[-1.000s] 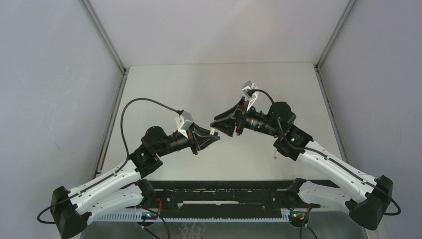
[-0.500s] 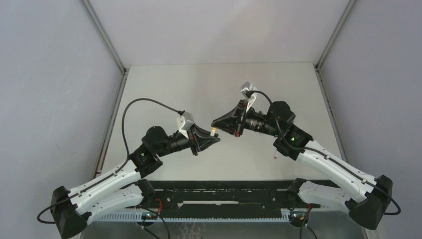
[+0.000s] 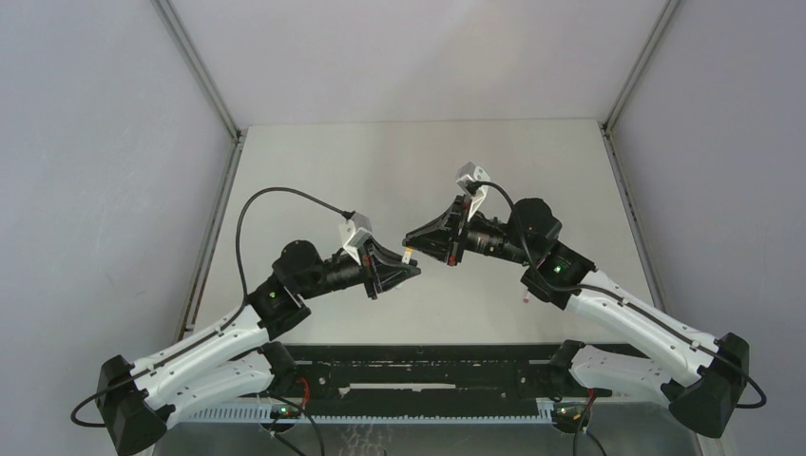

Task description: Insert the pens into the pen caps

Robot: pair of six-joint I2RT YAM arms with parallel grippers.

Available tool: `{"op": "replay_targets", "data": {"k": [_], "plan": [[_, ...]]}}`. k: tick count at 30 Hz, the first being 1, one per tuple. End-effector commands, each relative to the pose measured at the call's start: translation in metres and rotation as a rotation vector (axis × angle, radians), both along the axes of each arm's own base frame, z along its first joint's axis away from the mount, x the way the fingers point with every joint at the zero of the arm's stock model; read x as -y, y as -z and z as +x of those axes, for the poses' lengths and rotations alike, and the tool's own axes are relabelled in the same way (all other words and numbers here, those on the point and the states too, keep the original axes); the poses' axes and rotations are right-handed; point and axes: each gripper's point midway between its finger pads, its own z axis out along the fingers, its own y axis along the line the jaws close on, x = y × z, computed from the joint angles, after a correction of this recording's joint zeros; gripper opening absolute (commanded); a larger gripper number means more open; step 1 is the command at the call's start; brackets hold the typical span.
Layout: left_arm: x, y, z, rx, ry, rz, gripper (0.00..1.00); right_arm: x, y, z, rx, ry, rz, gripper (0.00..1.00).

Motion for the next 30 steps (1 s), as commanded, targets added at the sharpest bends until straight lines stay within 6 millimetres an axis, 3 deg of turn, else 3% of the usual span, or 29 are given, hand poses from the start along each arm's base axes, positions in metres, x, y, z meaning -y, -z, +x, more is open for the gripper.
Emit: {"op": "replay_targets", "data": {"k": [1,19,30], "plan": [[-0.009,-0.096,-0.001,0.173,-0.024,-0.252,0.0,-0.008,0.057,-0.044,-0.187,-0.2,-0.132,0.0],[-0.029,-0.131,0.007,0.249,-0.061,-0.323,0.0,-0.005,0.119,-0.085,-0.401,-0.33,-0.267,0.0],[-0.036,-0.131,0.025,0.263,-0.144,-0.328,0.0,-0.009,0.15,-0.101,-0.526,-0.344,-0.348,0.0]]}}
